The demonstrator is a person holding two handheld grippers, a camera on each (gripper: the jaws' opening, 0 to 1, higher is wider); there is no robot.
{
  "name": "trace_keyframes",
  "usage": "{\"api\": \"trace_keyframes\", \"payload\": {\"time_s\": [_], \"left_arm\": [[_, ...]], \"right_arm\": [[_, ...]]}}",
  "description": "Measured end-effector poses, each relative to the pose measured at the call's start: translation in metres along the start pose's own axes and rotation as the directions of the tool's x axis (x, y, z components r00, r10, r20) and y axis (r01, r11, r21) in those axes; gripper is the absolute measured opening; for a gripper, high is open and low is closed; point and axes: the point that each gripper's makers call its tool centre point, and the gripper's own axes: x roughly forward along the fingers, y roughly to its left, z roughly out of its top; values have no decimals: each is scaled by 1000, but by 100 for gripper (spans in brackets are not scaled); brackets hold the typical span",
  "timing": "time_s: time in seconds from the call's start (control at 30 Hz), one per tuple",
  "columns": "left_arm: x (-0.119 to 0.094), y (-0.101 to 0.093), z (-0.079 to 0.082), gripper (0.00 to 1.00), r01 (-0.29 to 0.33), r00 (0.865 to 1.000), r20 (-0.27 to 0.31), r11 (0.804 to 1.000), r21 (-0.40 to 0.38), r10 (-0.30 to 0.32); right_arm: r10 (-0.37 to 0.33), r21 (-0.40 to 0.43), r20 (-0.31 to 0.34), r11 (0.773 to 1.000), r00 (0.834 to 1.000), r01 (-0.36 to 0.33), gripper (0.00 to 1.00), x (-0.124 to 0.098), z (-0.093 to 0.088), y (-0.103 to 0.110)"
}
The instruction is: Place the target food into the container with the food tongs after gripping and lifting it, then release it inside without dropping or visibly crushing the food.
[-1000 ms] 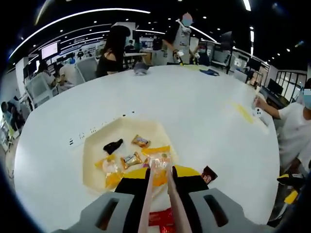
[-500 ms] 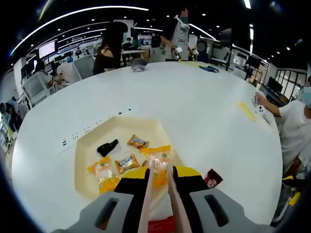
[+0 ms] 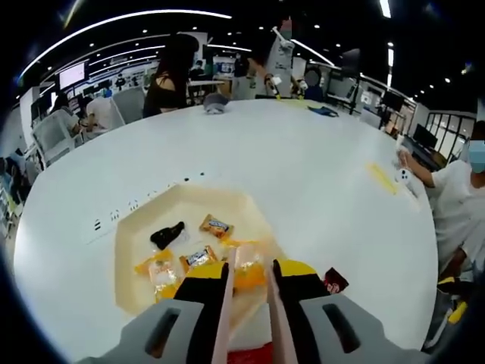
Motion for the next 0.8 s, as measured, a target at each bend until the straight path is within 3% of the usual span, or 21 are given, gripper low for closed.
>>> {"api": "trace_keyframes", "payload": {"time_s": [0.2, 0.47, 0.7, 0.8], "left_arm": [[-4, -1, 8, 23, 38, 999, 34, 998, -49, -37], [-14, 4, 7, 23, 32, 998, 47, 998, -59, -29], [-34, 8, 7, 23, 43, 996, 76, 999, -32, -40], [-50, 4, 9, 23, 105, 989, 103, 994, 36, -108]], "right_arm": [[6, 0, -3, 1000, 1000, -6, 62, 1, 0, 1], [7, 5, 2, 1000, 1000, -7, 62, -1, 0, 0], [25, 2, 4, 1000, 1000, -25, 62, 1, 0, 4], [37, -3, 3, 999, 999, -37, 62, 2, 0, 6]]}}
